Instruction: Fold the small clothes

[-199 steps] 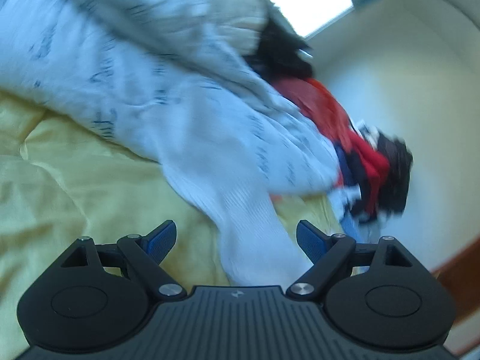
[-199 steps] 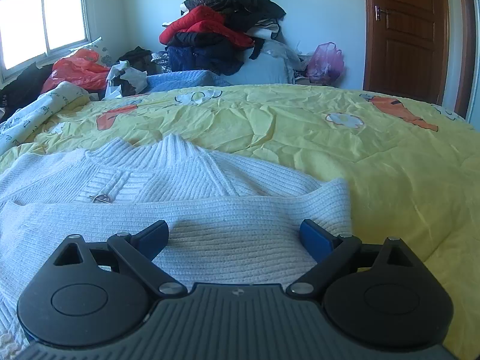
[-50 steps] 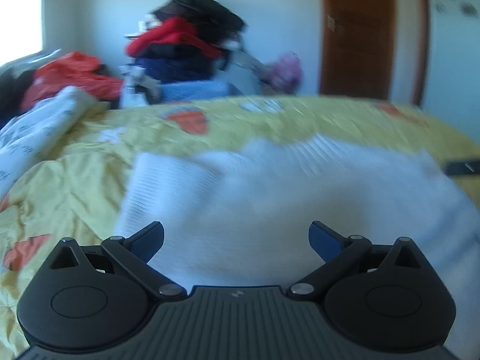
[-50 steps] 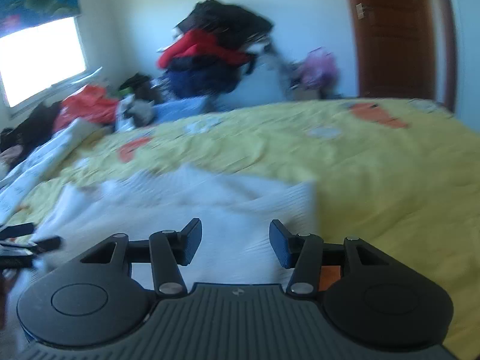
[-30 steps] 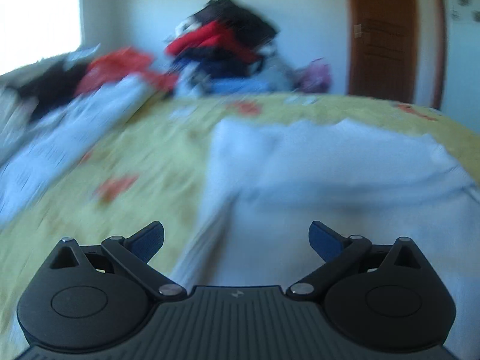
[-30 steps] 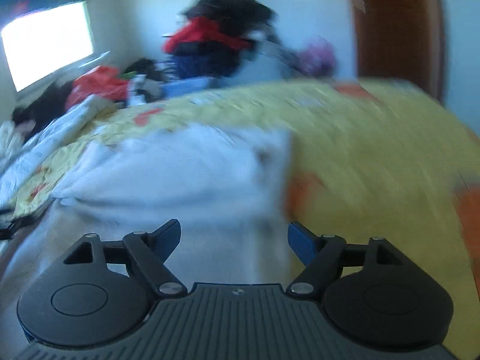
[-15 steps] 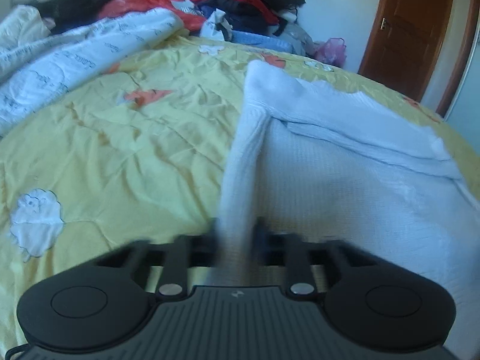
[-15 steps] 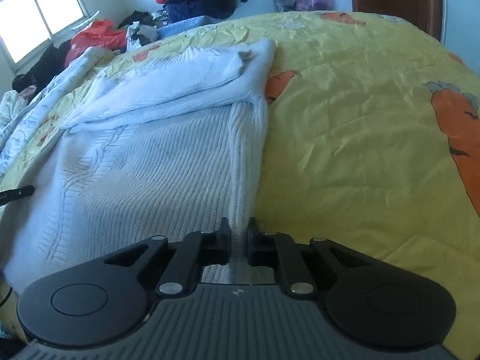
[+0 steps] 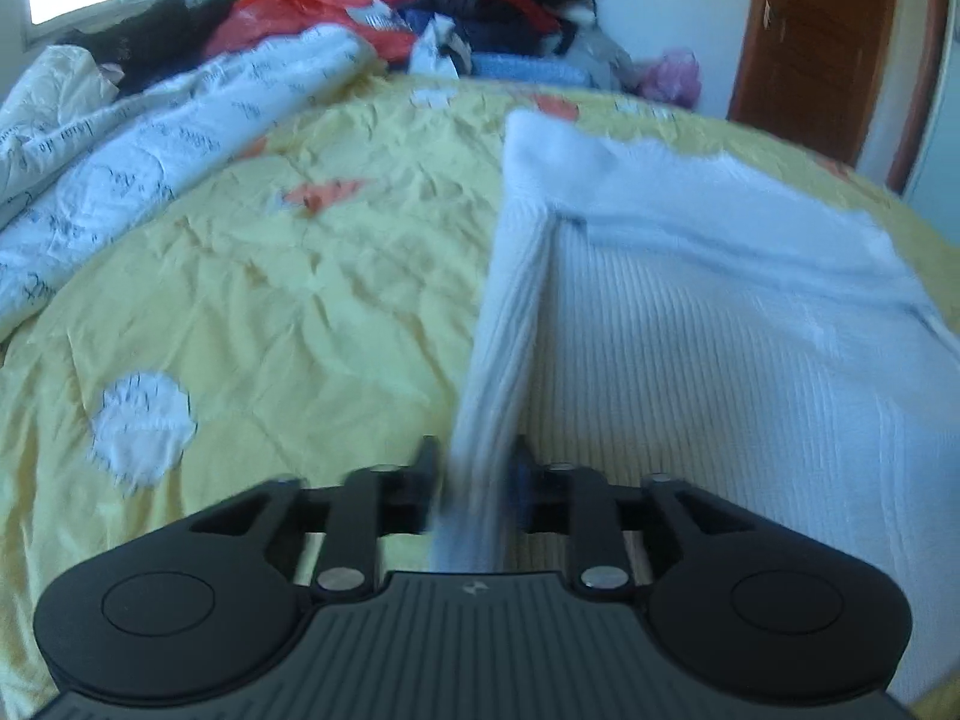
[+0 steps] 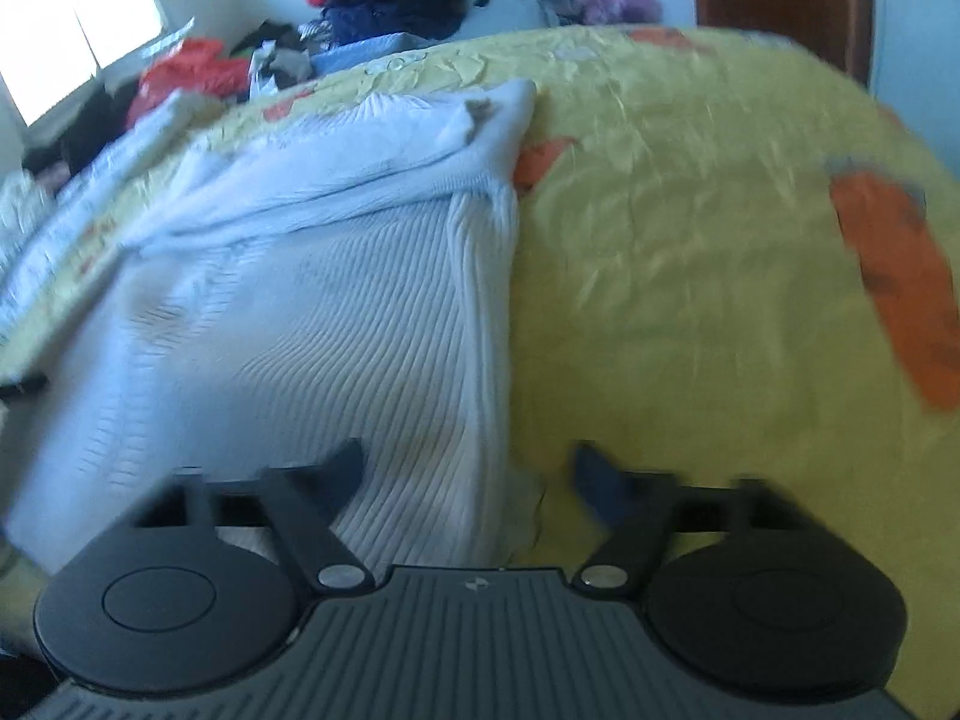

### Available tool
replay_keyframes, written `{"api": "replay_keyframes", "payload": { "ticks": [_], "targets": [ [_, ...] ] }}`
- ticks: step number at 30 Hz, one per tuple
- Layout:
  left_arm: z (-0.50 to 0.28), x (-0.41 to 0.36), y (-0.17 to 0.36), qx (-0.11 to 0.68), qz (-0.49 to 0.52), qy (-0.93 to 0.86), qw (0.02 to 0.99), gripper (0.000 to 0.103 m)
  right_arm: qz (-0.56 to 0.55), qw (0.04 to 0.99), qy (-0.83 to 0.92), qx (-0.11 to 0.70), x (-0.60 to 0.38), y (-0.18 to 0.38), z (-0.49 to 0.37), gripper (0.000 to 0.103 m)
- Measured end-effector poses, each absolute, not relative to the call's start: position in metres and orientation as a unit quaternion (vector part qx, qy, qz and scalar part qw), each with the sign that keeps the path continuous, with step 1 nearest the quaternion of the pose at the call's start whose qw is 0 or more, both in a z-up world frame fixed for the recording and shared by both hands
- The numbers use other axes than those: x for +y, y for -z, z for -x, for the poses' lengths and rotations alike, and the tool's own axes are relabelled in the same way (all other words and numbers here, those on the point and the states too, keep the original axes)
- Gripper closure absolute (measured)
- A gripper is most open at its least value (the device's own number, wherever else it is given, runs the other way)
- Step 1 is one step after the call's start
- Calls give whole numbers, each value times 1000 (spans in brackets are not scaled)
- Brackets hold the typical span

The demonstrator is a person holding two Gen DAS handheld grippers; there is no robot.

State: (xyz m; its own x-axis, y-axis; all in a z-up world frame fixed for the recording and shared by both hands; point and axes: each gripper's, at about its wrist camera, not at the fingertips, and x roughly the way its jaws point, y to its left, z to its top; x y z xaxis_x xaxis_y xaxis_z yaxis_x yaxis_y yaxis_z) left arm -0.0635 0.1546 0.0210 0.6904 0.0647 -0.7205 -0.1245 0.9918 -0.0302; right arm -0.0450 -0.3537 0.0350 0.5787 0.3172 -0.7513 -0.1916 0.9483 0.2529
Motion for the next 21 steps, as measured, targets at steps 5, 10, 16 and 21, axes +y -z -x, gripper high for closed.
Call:
{"api": "replay_keyframes", "payload": {
  "ticks": [5,10,16,21],
  "targets": [
    [97,164,-14,408,75,-46,909,26,-131,858,-181,462,-361,-35,83,39],
    [121,154,-12,401,72,-17,913,26,-183,830,-207,484,-359,-32,107,73],
    [116,151,-27,405,74,-6,911,92,-164,823,-222,496,-358,-36,105,92],
    [134,167,-64,372,125,39,919,95,-99,841,-235,478,-382,-83,115,93]
  ]
}}
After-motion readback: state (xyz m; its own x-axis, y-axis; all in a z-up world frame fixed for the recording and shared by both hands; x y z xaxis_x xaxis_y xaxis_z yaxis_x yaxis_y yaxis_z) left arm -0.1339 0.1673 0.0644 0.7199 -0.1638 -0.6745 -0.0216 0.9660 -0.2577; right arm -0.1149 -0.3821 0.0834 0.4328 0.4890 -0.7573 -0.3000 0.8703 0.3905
